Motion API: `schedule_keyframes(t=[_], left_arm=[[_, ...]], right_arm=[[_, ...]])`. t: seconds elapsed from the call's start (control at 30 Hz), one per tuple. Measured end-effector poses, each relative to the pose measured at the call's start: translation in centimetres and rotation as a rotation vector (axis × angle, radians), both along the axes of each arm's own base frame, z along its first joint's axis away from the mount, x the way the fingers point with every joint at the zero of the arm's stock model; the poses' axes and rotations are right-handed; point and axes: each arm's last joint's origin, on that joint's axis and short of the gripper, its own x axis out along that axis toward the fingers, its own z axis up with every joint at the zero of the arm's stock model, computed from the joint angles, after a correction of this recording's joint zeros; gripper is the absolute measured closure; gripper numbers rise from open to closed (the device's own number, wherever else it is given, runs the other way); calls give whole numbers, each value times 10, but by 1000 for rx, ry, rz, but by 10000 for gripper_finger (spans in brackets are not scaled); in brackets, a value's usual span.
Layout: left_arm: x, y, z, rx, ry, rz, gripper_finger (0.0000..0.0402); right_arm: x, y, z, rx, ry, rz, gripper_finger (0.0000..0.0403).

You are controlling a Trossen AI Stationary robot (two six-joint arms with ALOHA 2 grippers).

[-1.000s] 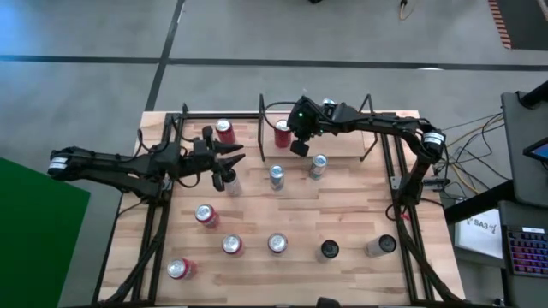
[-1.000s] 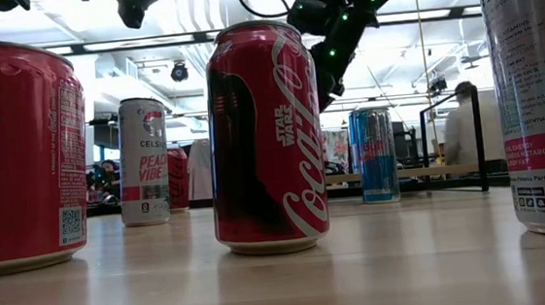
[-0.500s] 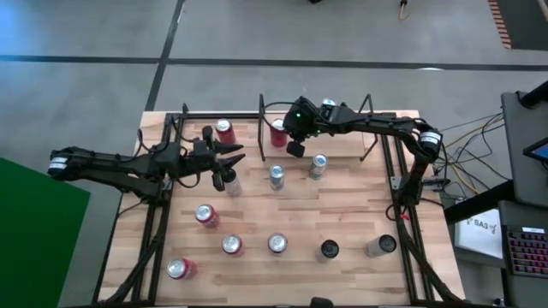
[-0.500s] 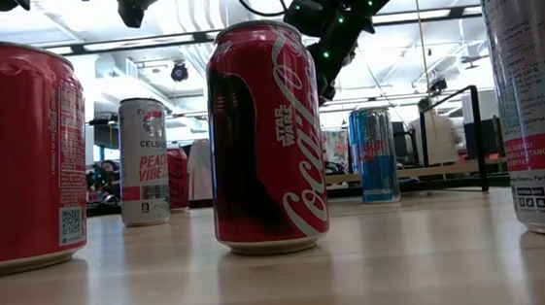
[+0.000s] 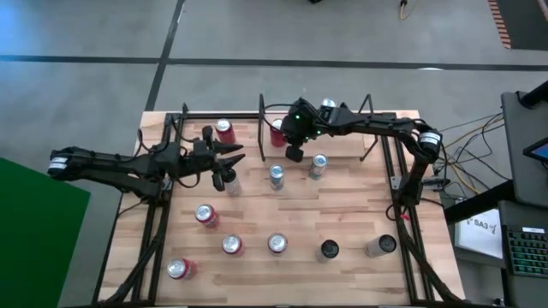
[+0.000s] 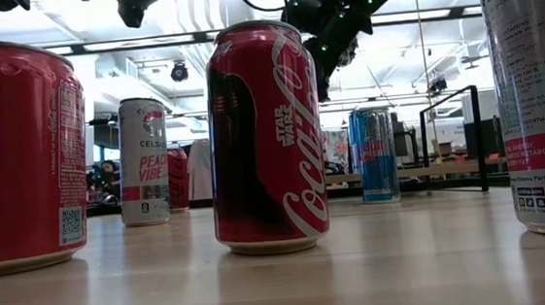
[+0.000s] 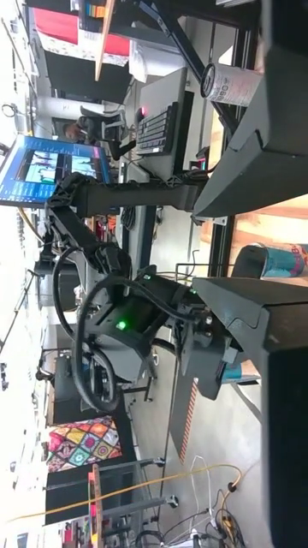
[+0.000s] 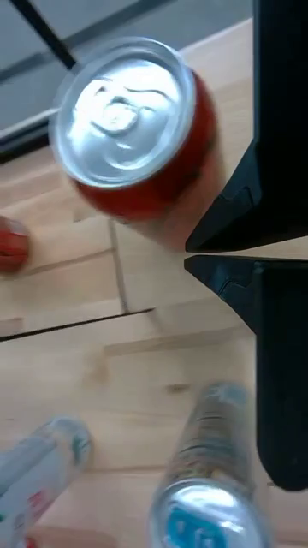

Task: Place canned beverage on shelf
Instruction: Put the red and black soda can on the shelf

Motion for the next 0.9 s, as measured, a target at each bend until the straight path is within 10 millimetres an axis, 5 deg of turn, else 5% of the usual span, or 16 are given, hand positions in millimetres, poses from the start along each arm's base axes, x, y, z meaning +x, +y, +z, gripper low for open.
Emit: schedule_keyframes(t=[0.9], left_arm=[[0,0,0,-7,-2,-1,293]], right_arm=[[1,-5,6,-103,21,-43,394]])
